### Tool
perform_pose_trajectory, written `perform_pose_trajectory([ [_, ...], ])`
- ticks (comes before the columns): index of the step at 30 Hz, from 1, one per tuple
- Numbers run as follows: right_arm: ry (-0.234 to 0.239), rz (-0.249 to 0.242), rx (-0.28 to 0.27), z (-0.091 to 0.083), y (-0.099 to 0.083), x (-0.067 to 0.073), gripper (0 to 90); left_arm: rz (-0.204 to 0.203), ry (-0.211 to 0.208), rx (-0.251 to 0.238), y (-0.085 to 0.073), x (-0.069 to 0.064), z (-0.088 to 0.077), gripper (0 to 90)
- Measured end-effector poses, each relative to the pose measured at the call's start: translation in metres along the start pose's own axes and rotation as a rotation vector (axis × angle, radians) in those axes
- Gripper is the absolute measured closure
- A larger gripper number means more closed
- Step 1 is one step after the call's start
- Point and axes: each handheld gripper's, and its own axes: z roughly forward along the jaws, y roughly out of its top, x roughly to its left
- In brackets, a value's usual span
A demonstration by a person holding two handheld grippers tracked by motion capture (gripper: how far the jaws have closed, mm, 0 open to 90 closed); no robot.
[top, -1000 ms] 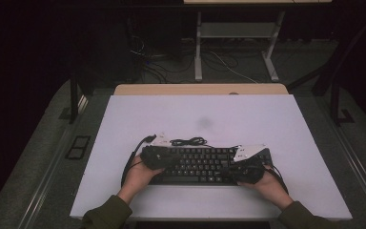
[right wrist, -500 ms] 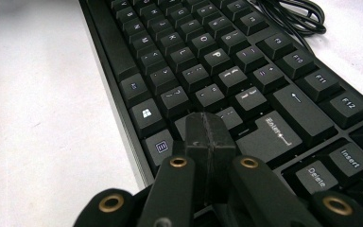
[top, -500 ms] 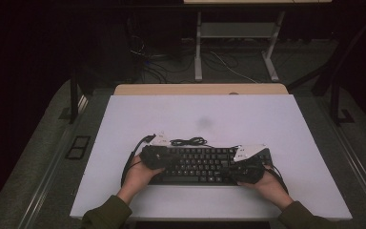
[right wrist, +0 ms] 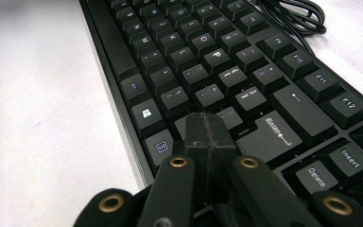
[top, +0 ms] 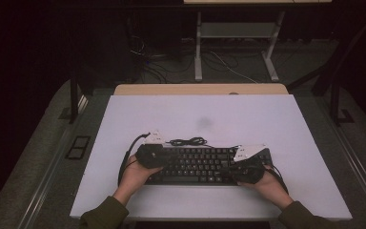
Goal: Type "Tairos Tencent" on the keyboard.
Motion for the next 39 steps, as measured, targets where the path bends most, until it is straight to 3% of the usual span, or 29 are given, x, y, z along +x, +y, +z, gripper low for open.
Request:
perform_pose_trajectory([
  [4,0.000,0.001,0.001,0.000,0.000,0.000,89.2,-0.010,-0.005,-0.031,-0.002,0.000,-0.008,67.6],
  [5,0.000,0.001,0.000,0.000,0.000,0.000,89.2,-0.009,-0.005,-0.036,-0.003,0.000,-0.010,61.1],
  [8,0.000,0.000,0.000,0.000,0.000,0.000,89.2,-0.004,-0.012,-0.048,-0.006,0.000,-0.015,56.9],
  [14,-0.001,0.003,0.000,0.000,0.000,0.000,89.2,0.009,-0.013,-0.079,-0.011,-0.001,-0.023,40.0],
  [15,0.000,0.000,-0.001,0.000,0.000,0.000,89.2,0.017,-0.009,-0.087,-0.013,-0.001,-0.024,30.2],
  [16,0.000,0.000,-0.001,0.000,0.000,0.000,89.2,0.028,0.000,-0.102,-0.015,-0.002,-0.026,30.2],
  [18,-0.001,0.004,-0.001,0.000,0.000,0.000,89.2,0.029,0.020,-0.102,-0.018,-0.002,-0.028,13.3],
  [22,-0.003,0.002,0.000,0.000,0.000,0.000,89.2,0.018,0.018,-0.112,-0.022,-0.001,-0.030,9.9],
  [31,-0.005,0.009,-0.035,-0.005,0.003,0.002,88.9,0.023,0.016,-0.125,-0.023,-0.001,-0.032,11.1],
  [39,-0.002,0.022,-0.083,-0.012,0.008,0.002,70.6,0.024,0.012,-0.130,-0.024,-0.001,-0.034,12.2],
])
